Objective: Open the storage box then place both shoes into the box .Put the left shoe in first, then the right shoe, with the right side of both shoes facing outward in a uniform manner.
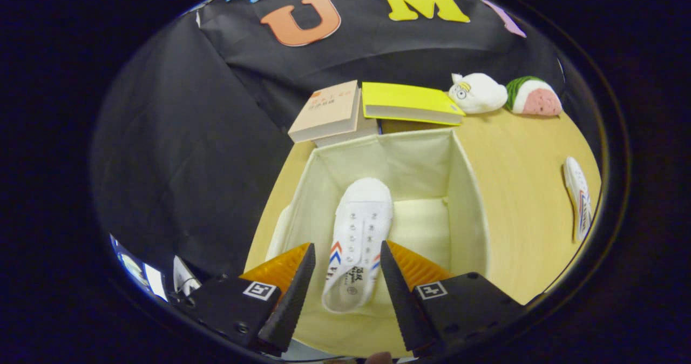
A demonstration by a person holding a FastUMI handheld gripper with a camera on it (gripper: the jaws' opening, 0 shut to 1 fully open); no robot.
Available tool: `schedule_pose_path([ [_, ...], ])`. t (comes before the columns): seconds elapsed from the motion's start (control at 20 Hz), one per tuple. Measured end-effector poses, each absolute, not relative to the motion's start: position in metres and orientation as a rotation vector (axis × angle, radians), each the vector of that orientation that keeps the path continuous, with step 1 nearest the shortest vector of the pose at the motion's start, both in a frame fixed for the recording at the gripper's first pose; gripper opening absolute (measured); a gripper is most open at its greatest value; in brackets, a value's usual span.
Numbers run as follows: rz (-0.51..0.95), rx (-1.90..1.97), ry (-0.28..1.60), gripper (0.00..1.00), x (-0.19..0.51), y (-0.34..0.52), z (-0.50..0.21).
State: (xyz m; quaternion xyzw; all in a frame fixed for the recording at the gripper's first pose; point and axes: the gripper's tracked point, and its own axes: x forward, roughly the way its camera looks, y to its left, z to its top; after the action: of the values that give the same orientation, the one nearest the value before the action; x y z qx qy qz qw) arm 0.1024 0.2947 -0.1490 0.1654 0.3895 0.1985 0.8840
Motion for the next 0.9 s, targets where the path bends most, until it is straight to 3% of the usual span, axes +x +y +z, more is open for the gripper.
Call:
schedule_pose_path([
  [0.35, 0.378, 0.247, 0.572, 0.81, 0.079, 0.215, -0.090],
  [0.55, 0.287, 0.174, 0.468, 0.87, 0.066, 0.143, -0.071],
  [0.6, 0.261, 0.164, 0.450, 0.94, 0.065, 0.123, -0.068],
  [0.9, 0.121, 0.196, 0.438, 0.95, 0.050, 0.001, -0.070],
])
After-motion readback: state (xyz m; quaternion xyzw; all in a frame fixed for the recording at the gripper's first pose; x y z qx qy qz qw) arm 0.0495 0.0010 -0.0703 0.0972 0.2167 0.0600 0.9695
